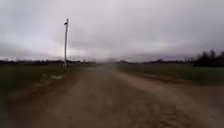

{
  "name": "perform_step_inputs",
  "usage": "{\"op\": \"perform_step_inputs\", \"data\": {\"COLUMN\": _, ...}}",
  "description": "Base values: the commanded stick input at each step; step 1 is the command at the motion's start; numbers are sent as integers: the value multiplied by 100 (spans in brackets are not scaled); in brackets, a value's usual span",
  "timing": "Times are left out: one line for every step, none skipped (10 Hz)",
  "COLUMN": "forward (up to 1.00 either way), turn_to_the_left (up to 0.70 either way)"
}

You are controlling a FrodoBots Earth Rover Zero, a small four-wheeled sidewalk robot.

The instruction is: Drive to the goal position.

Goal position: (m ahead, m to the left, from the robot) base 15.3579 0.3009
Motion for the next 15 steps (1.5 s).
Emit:
{"op": "perform_step_inputs", "data": {"forward": 85, "turn_to_the_left": 28}}
{"op": "perform_step_inputs", "data": {"forward": 85, "turn_to_the_left": 23}}
{"op": "perform_step_inputs", "data": {"forward": 85, "turn_to_the_left": 1}}
{"op": "perform_step_inputs", "data": {"forward": 85, "turn_to_the_left": 0}}
{"op": "perform_step_inputs", "data": {"forward": 85, "turn_to_the_left": 0}}
{"op": "perform_step_inputs", "data": {"forward": 85, "turn_to_the_left": 0}}
{"op": "perform_step_inputs", "data": {"forward": 85, "turn_to_the_left": 12}}
{"op": "perform_step_inputs", "data": {"forward": 85, "turn_to_the_left": 25}}
{"op": "perform_step_inputs", "data": {"forward": 85, "turn_to_the_left": 34}}
{"op": "perform_step_inputs", "data": {"forward": 85, "turn_to_the_left": 34}}
{"op": "perform_step_inputs", "data": {"forward": 85, "turn_to_the_left": 30}}
{"op": "perform_step_inputs", "data": {"forward": 85, "turn_to_the_left": 15}}
{"op": "perform_step_inputs", "data": {"forward": 85, "turn_to_the_left": 0}}
{"op": "perform_step_inputs", "data": {"forward": 85, "turn_to_the_left": 0}}
{"op": "perform_step_inputs", "data": {"forward": 85, "turn_to_the_left": 0}}
